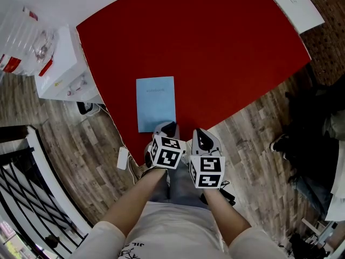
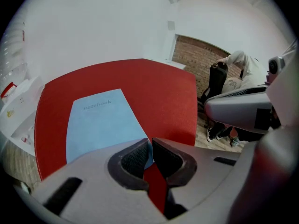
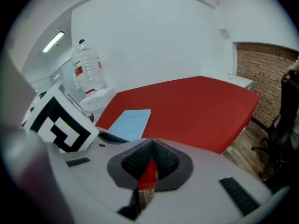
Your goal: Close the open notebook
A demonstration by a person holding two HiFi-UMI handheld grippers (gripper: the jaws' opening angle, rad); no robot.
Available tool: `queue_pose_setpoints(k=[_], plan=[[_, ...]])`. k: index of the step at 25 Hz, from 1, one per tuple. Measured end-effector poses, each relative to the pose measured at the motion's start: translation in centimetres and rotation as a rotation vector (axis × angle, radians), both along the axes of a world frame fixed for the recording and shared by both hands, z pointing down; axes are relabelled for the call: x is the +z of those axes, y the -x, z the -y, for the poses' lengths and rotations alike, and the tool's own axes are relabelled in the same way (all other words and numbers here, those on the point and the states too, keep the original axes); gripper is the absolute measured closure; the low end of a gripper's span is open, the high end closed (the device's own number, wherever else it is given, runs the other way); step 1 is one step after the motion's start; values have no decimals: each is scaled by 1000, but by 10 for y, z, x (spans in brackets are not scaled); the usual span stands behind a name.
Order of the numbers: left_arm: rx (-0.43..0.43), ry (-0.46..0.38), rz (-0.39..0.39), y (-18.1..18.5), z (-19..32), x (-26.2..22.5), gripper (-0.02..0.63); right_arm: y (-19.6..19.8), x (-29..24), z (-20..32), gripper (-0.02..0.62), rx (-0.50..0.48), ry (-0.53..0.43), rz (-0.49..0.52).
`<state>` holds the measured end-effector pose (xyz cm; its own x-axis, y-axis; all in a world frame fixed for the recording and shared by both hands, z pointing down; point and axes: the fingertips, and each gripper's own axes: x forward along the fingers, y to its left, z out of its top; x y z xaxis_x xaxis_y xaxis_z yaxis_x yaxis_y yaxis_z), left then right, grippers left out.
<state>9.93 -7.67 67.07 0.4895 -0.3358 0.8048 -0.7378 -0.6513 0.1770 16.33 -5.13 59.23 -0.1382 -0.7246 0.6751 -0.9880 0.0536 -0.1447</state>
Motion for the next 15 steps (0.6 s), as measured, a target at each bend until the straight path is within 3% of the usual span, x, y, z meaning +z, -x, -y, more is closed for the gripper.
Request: queue_pose_setpoints(k=[15], plan=[[22, -2, 38, -4, -3, 5, 555, -3, 5, 0, 589, -29, 9, 10]])
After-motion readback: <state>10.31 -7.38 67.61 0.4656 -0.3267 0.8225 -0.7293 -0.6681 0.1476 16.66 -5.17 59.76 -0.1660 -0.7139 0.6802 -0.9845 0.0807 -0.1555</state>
